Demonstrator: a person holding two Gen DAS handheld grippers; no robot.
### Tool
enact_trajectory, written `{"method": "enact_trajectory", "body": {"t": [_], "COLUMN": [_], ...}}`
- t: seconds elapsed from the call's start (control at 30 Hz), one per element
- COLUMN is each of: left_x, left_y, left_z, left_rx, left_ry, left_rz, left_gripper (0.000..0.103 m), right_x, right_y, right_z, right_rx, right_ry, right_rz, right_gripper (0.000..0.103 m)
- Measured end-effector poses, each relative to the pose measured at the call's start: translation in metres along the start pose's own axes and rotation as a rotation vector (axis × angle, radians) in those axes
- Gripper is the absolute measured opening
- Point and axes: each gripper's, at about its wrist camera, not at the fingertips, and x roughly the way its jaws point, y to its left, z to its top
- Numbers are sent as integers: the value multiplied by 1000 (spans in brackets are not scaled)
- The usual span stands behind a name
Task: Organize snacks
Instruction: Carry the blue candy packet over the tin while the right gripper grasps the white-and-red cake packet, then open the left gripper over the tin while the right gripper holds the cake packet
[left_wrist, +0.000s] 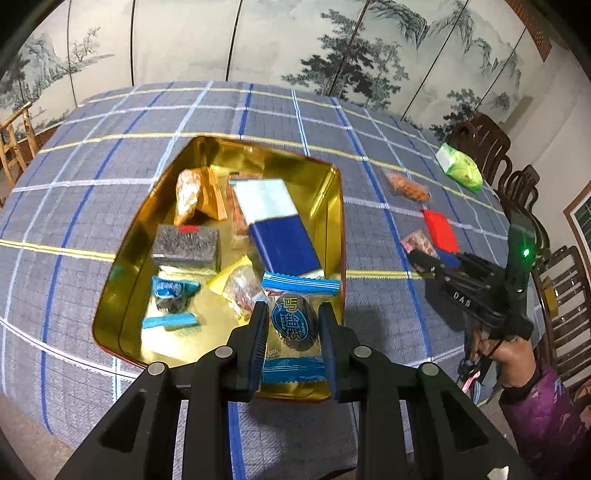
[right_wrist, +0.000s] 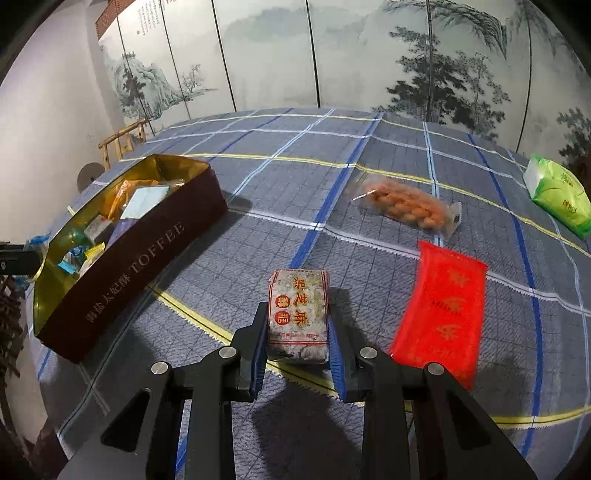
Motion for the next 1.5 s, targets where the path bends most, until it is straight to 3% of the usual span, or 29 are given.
{"method": "enact_trajectory", "body": {"t": [0.4, 0.7, 1.1, 1.5], "left_x": [19, 5, -22, -44], "left_y": [1, 0, -7, -23], "left_z": [-6, -11, -24, -43], "left_rx": [6, 13, 32, 122], "left_ry": [42, -9, -123, -203], "left_rz": [2, 48, 198, 342], "left_gripper": [23, 29, 59, 75], "right_x": [4, 3, -4, -24], "right_y": [-6, -6, 7, 22], "right_z": [0, 0, -9, -25], "right_rx": [27, 26, 36, 62], "right_ry": [18, 18, 34, 44], "right_rz": [14, 12, 3, 11], "right_gripper": [30, 30, 30, 30]}}
